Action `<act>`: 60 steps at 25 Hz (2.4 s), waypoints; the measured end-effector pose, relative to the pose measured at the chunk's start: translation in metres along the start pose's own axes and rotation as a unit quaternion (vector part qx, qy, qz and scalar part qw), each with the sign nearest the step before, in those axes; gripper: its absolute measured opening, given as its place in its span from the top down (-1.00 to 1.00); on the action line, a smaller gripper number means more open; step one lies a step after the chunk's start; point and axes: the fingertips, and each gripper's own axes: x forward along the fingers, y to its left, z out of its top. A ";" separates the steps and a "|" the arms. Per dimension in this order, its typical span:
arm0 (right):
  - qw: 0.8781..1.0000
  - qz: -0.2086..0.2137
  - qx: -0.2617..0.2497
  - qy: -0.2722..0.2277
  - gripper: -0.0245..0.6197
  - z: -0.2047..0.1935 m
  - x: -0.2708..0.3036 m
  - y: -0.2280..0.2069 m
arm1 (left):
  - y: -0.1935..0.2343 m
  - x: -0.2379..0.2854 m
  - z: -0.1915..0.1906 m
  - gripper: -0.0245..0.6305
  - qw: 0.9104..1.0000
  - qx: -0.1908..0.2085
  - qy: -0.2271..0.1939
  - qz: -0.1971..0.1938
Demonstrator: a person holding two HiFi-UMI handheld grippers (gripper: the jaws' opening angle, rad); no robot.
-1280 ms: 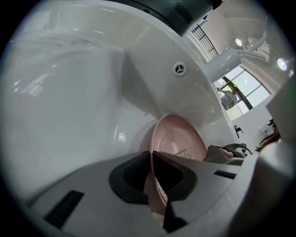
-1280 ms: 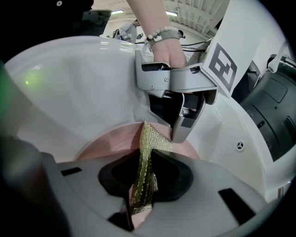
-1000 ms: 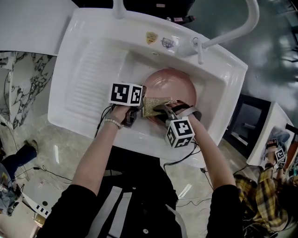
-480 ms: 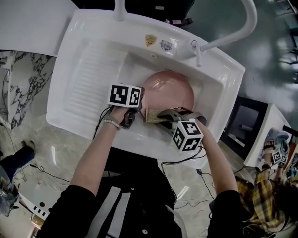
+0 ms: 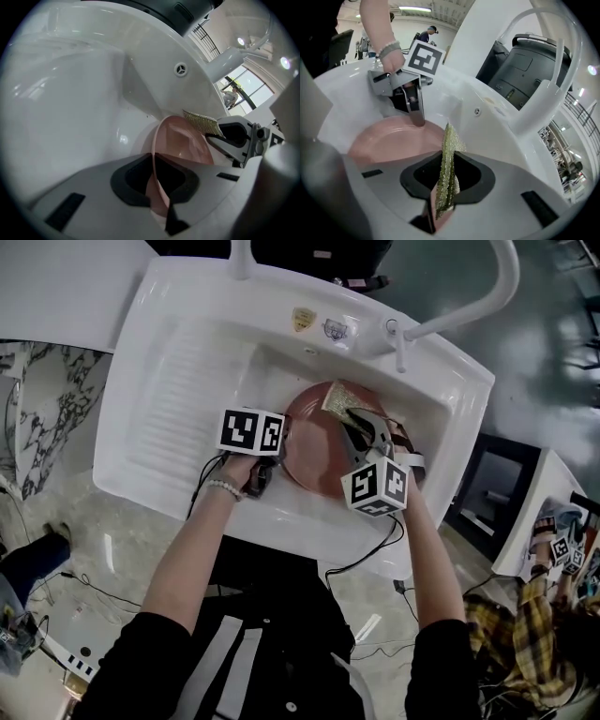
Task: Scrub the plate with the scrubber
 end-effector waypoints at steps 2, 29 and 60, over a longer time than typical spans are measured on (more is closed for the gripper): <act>1.000 -0.010 -0.007 0.012 0.70 -0.006 0.008 -0.004 | 0.000 0.000 0.000 0.87 1.000 0.000 0.000 0.000; 0.985 0.172 -0.028 0.016 0.70 -0.008 0.016 0.082 | 0.000 0.000 0.001 0.87 1.000 0.005 -0.003 0.003; 0.928 0.365 0.068 0.006 0.69 0.006 -0.052 0.124 | 0.001 0.002 0.000 0.88 1.000 0.005 -0.002 0.007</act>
